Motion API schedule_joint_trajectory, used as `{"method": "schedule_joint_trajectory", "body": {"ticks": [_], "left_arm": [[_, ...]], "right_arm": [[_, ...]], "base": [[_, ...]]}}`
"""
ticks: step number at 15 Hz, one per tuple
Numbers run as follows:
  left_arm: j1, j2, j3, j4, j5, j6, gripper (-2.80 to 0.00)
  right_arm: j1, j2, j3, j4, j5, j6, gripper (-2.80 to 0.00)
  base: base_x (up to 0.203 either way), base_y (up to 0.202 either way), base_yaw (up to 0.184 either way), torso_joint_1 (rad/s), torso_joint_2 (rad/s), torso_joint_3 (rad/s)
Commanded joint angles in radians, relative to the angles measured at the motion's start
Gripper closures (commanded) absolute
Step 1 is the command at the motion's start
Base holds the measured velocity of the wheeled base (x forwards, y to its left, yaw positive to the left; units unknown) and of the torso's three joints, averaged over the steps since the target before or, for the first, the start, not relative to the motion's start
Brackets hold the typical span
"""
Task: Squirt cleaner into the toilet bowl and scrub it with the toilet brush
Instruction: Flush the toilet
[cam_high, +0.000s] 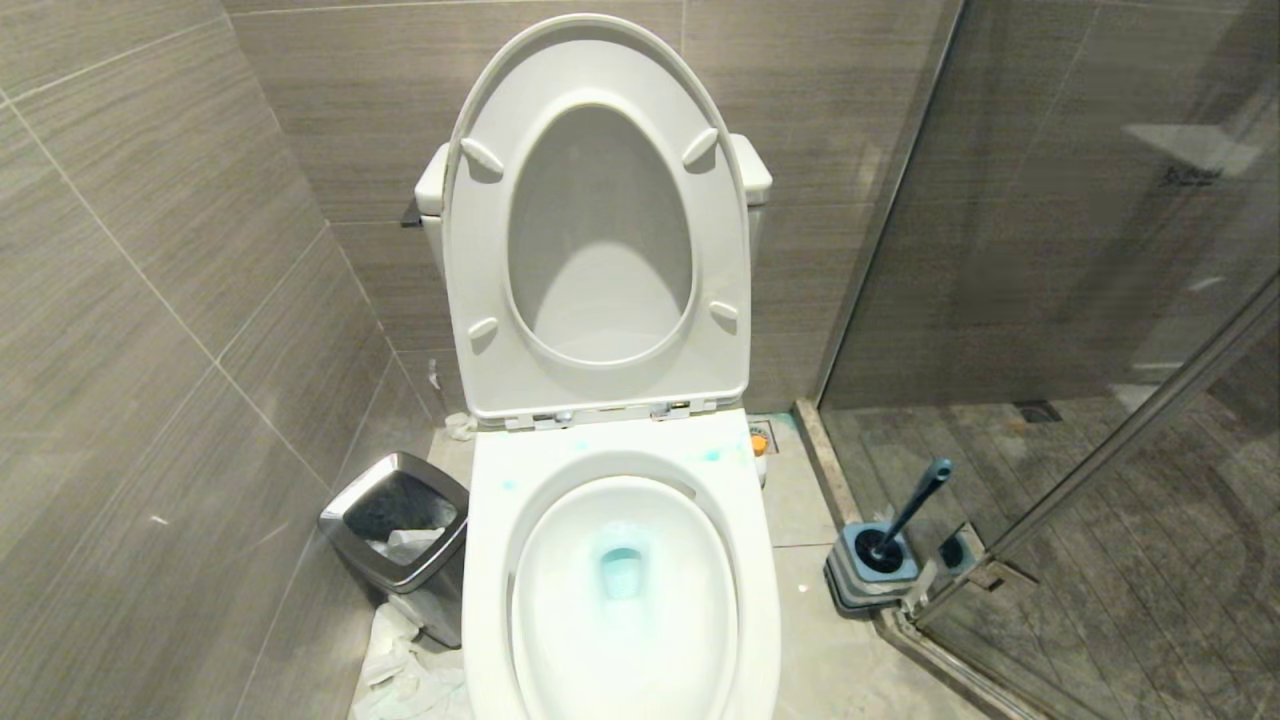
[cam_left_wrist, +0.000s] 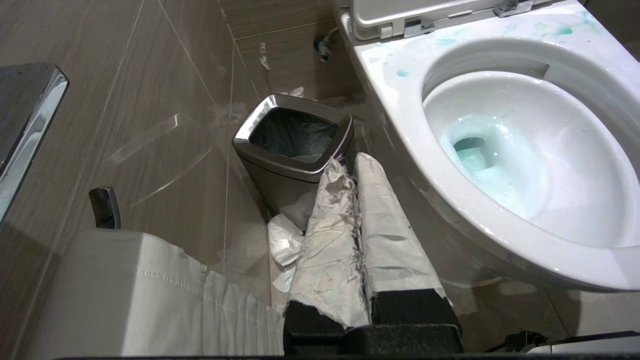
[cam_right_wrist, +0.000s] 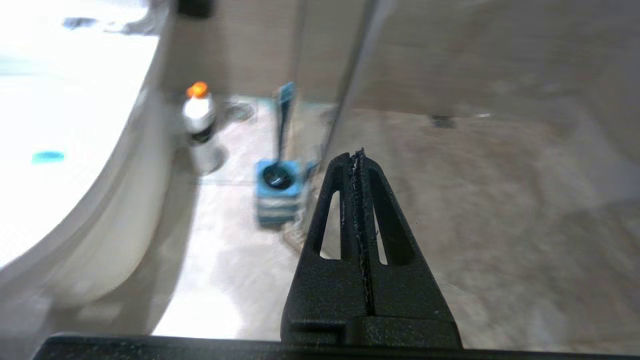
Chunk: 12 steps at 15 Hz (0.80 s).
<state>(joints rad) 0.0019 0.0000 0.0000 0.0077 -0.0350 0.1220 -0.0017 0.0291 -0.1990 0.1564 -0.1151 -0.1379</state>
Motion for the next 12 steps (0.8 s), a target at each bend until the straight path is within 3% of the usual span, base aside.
{"method": "schedule_joint_trajectory", "body": {"ticks": [1,4,7,12], "left_arm": [[0.000,0.002,0.000,0.000,0.000,0.001,0.00],[0.001,0.002,0.000,0.000,0.000,0.001,0.00],[0.000,0.002,0.000,0.000,0.000,0.001,0.00],[0.001,0.002,0.000,0.000,0.000,0.001,0.00]], "right_arm": [[0.000,-0.028,0.098,-0.034,0.009,-0.005,0.00],[0.000,-0.028,0.147,-0.119,0.056,0.034,0.00],[0.000,-0.028,0.189,-0.134,0.162,0.024,0.00],[0.002,-0.028,0.191,-0.141,0.157,0.043,0.00]], "base": [[0.000,0.000,0.000,0.000,0.00,0.000],[0.000,0.000,0.000,0.000,0.00,0.000],[0.000,0.000,0.000,0.000,0.00,0.000],[0.000,0.000,0.000,0.000,0.00,0.000]]}}
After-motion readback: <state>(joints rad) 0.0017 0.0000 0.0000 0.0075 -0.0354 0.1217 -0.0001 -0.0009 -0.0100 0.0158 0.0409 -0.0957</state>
